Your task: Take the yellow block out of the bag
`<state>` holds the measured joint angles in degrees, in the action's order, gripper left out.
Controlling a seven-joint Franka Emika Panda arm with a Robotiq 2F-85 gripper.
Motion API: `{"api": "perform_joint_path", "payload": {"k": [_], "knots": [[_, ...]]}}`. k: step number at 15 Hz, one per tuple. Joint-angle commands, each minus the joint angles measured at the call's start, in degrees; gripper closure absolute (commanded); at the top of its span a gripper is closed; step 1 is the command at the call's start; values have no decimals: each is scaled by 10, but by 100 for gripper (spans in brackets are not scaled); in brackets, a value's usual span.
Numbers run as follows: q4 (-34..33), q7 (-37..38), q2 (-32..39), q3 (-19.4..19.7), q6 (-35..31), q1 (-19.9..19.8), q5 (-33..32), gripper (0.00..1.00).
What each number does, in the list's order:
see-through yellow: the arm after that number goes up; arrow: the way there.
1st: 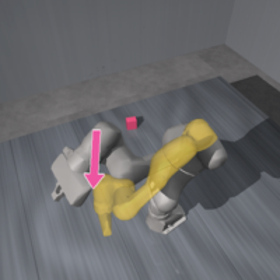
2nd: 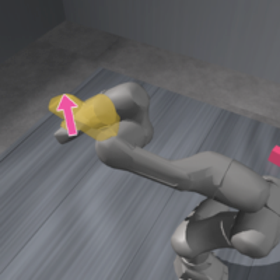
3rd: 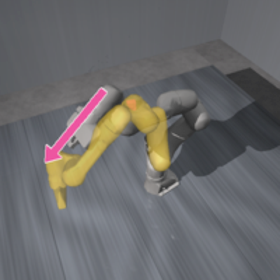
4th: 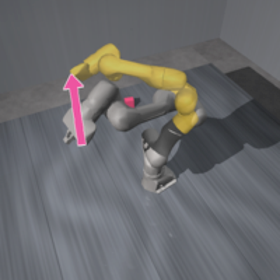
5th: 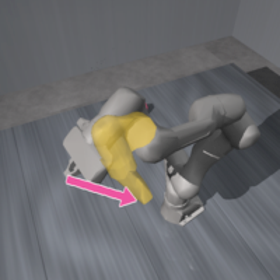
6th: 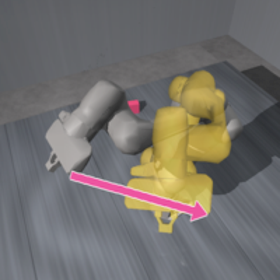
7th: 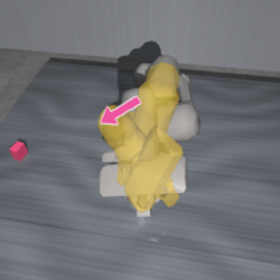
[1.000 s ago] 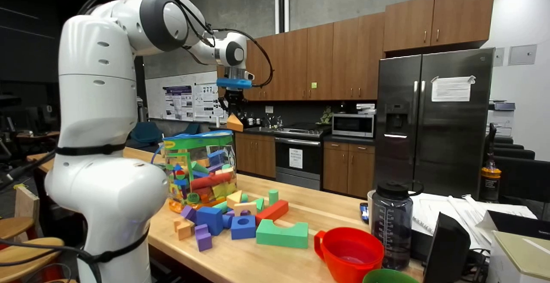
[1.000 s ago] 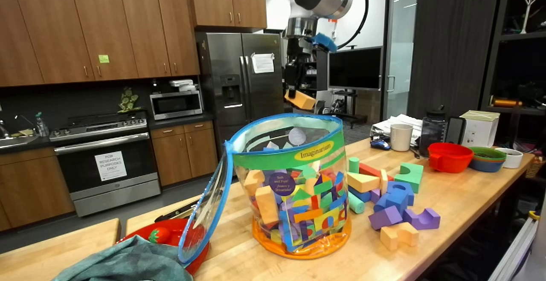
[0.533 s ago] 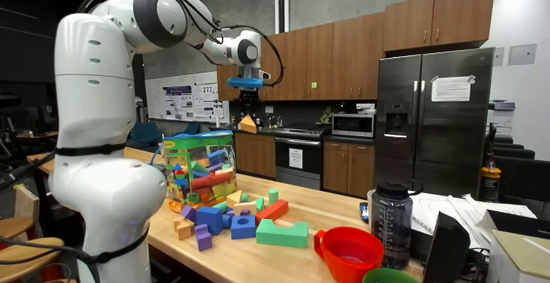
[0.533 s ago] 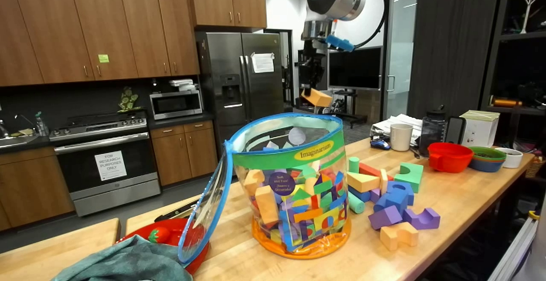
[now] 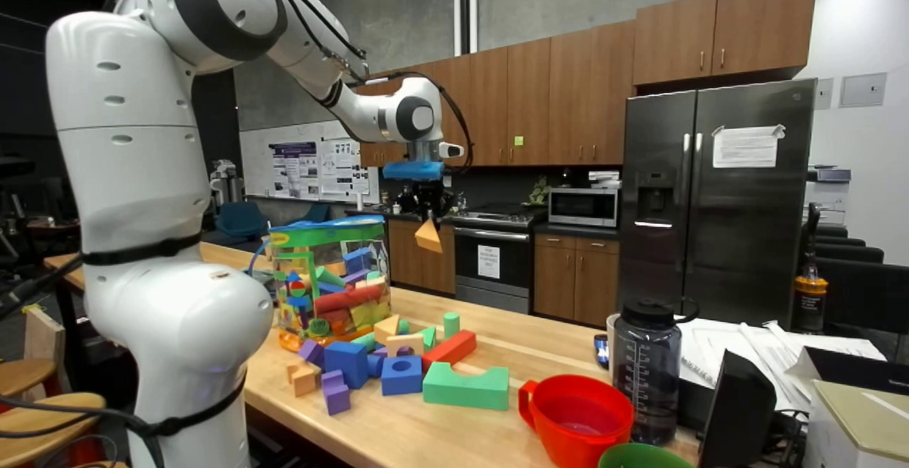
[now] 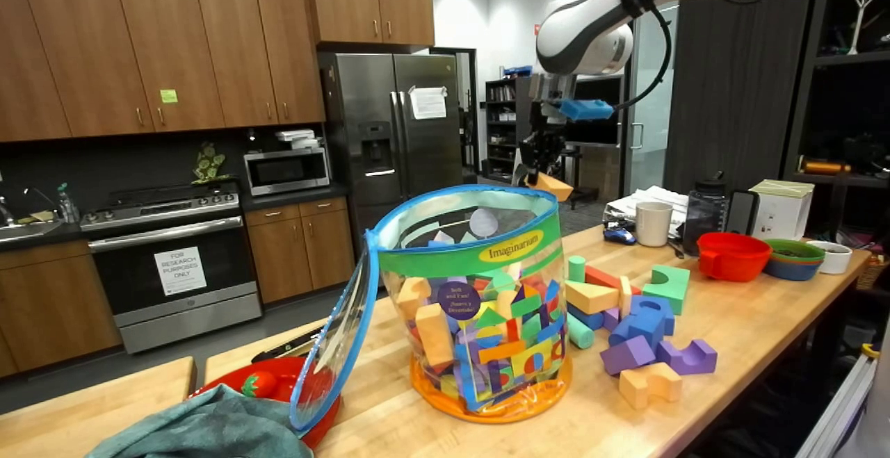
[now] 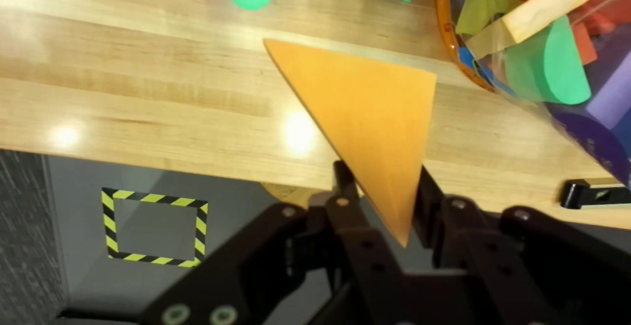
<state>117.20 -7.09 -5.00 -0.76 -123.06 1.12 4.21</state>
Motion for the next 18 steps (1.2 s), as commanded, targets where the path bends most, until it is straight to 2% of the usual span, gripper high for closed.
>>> {"api": "perform_joint_path", "payload": {"k": [1,6,10,13,18], "knots": [[122,35,-52,-5,-112,1,-17,93],[228,49,-72,-18,-224,6,-37,93],[290,61,-81,-30,-295,10,-64,93],[307,39,-76,-31,-295,28,-37,93],[288,-24,-33,-24,-272,62,25,93]]}}
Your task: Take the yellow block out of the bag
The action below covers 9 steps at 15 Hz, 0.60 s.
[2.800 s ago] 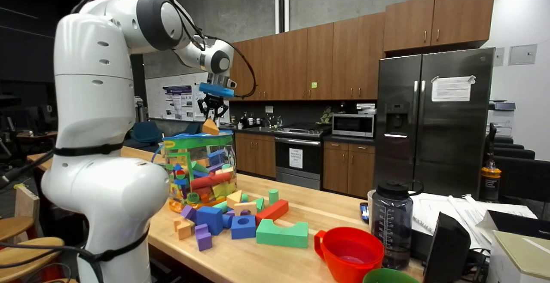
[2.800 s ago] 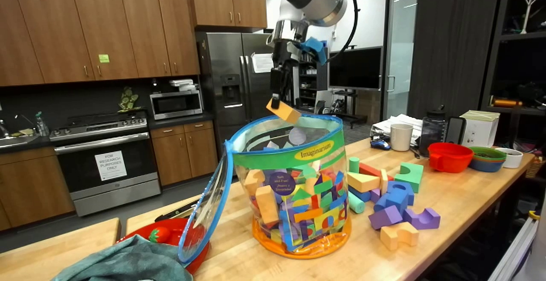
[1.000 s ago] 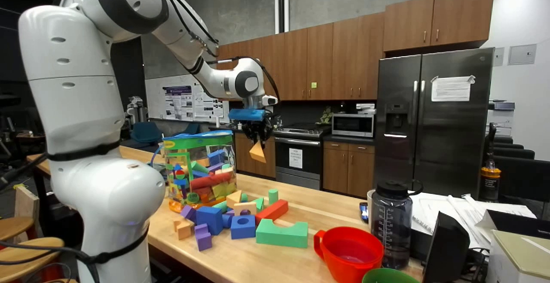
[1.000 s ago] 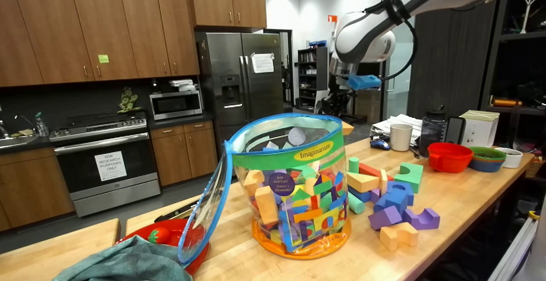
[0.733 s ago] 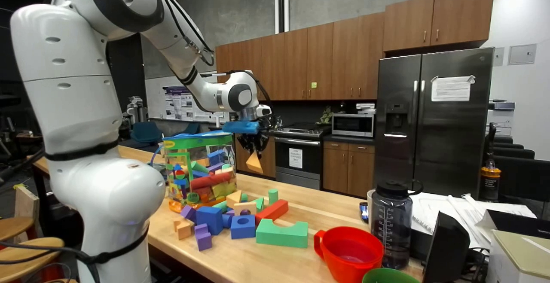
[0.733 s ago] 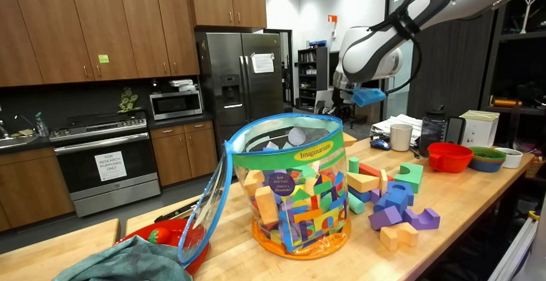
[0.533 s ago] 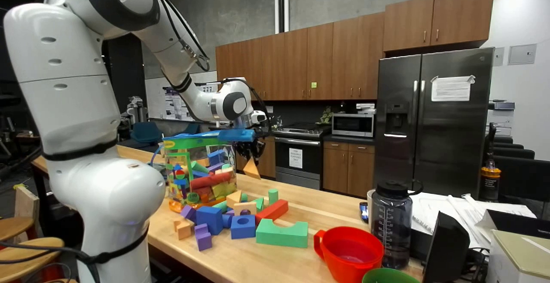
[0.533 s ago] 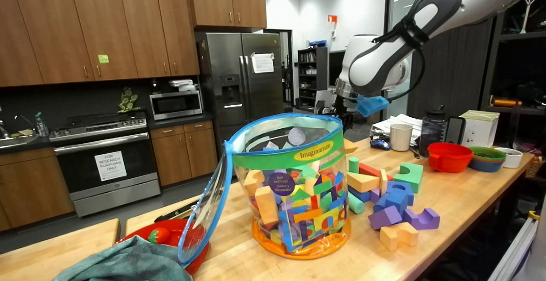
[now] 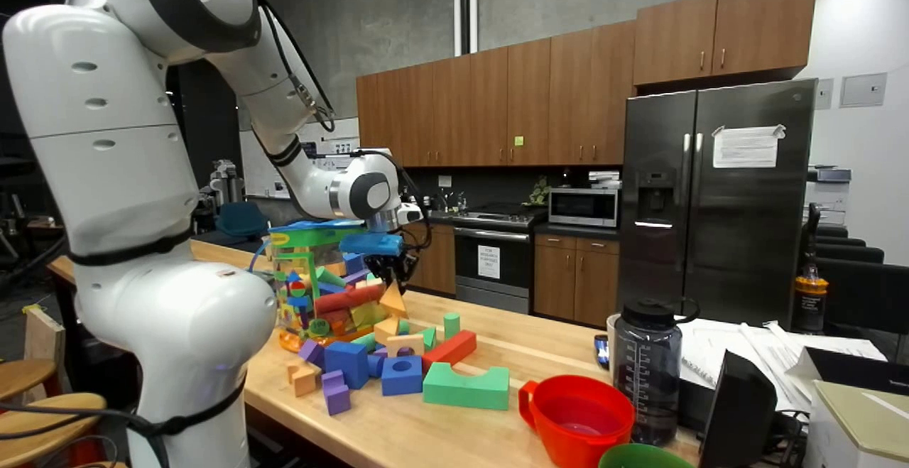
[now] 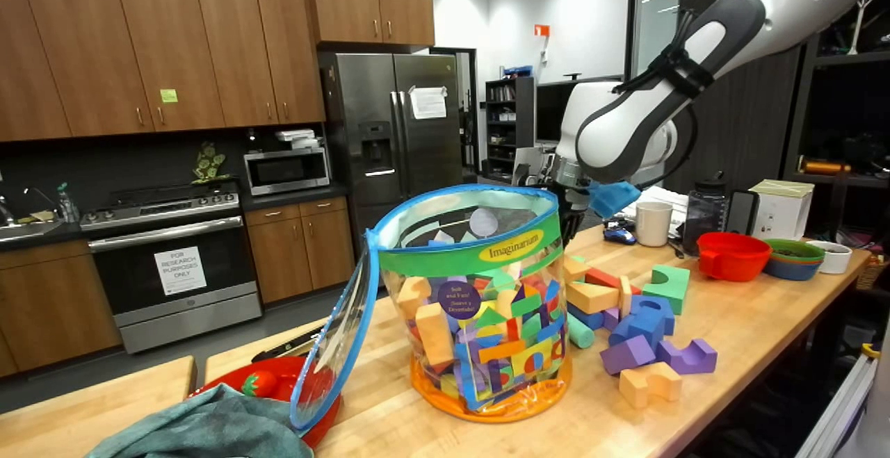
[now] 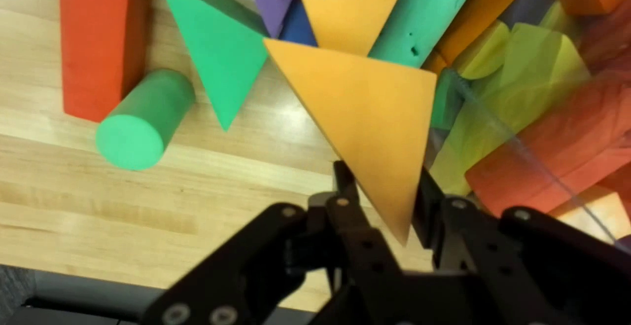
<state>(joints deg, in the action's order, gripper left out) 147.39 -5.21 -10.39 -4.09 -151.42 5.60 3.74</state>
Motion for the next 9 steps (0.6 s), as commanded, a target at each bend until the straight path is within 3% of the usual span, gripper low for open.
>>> {"api": "perform_joint_path", "payload": {"k": [1,7,8,9], "knots": [[-19,-58,29,9,12,21,40,93],[-59,-109,66,3,43,24,62,93],[-64,-109,69,3,48,22,60,45],[-67,-109,69,3,54,19,57,45]]}}
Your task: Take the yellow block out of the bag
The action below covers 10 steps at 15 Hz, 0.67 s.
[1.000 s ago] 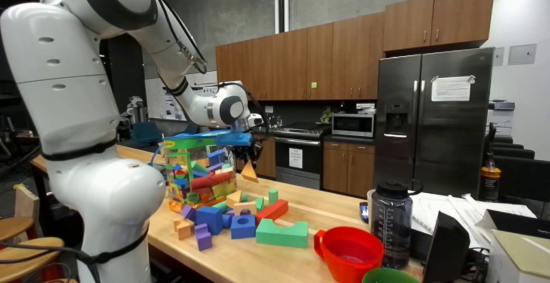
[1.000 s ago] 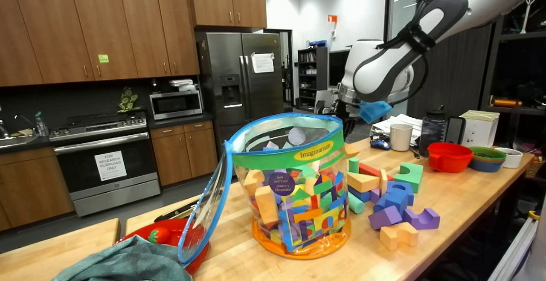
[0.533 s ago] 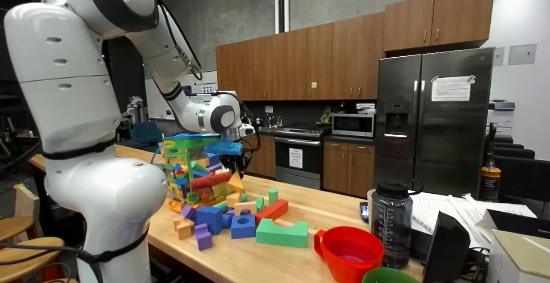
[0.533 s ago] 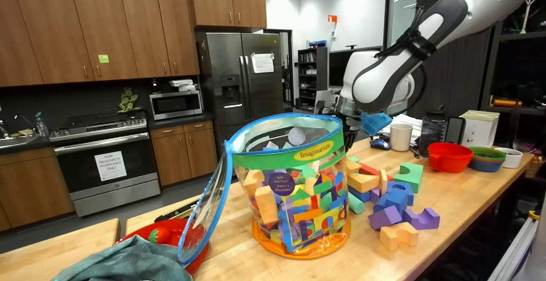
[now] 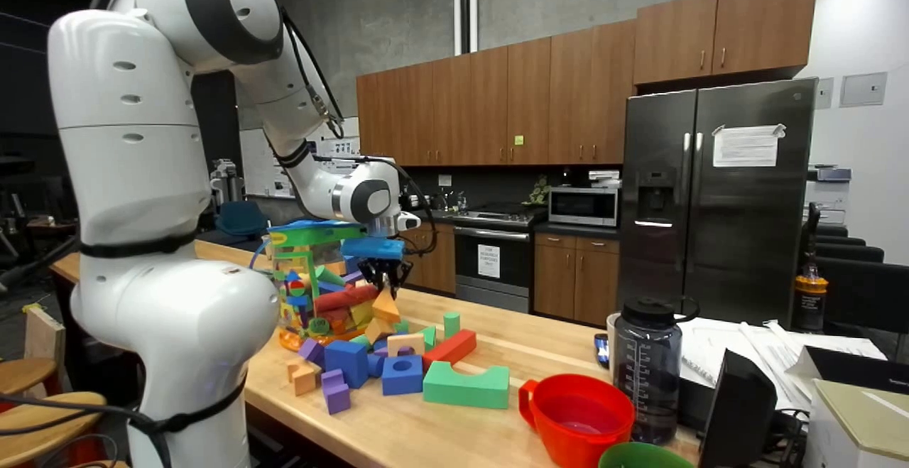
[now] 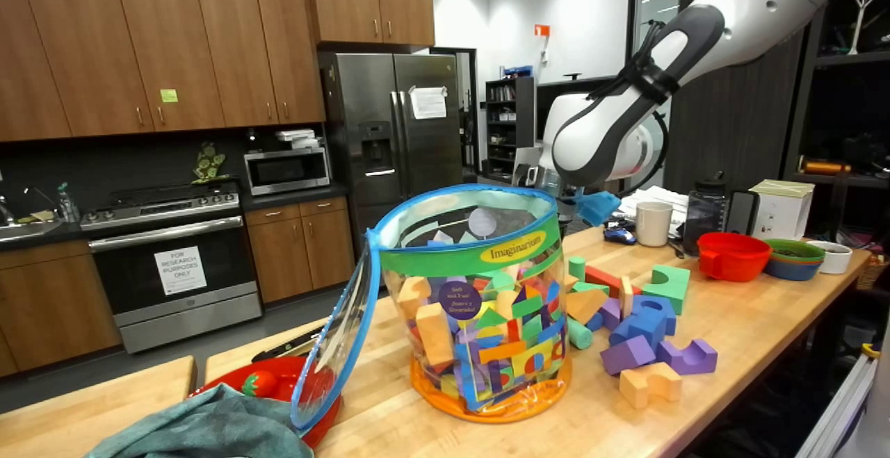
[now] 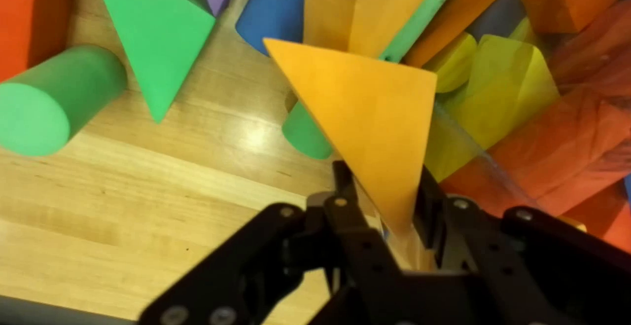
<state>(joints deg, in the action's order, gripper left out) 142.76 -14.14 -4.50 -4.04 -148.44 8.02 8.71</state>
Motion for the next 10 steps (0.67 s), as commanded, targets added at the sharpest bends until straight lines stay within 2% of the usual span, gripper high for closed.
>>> {"api": "perform_joint_path", "payload": {"k": [1,7,10], "knots": [[-20,-16,9,2,27,-7,6,39],[-42,-8,-10,10,91,-22,16,2],[-77,1,-24,16,126,-28,38,0]]}}
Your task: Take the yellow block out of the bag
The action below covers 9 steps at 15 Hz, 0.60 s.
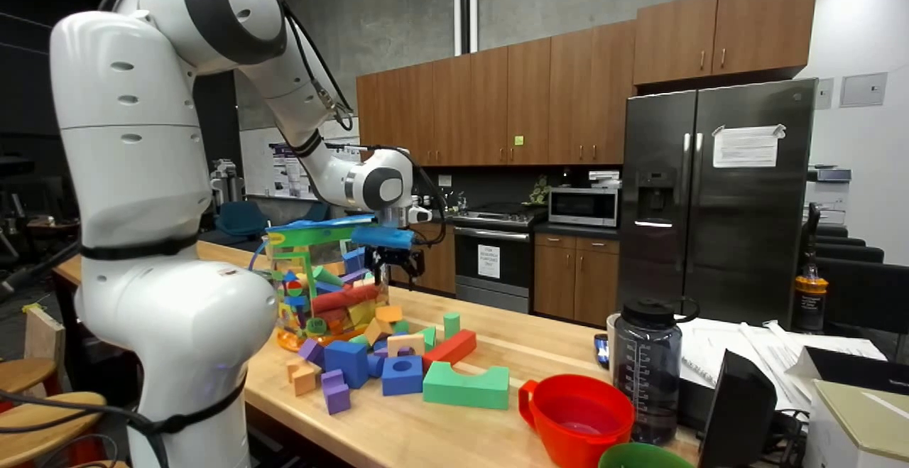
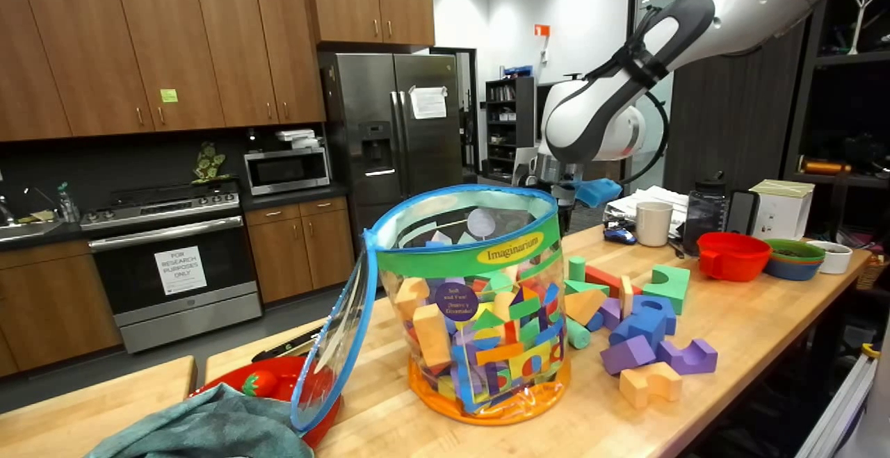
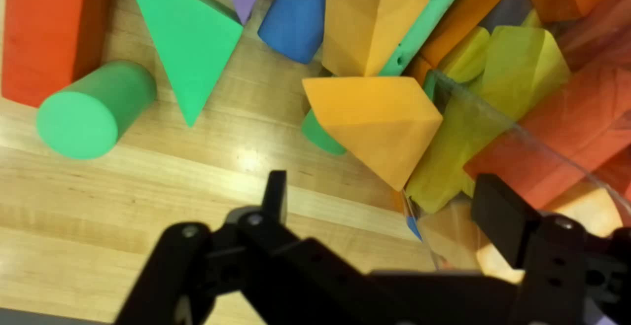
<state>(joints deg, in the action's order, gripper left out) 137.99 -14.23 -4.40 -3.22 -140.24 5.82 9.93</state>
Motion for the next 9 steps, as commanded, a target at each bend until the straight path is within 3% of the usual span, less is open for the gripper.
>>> {"api": "perform_joint_path", "payload": {"k": [1,6,9], "knots": [[-43,7,-30,9,54,-7,35,0],[-104,37,-46,15,97,-14,38,0],[-107,36,-40,14,80,-12,32,0]]}}
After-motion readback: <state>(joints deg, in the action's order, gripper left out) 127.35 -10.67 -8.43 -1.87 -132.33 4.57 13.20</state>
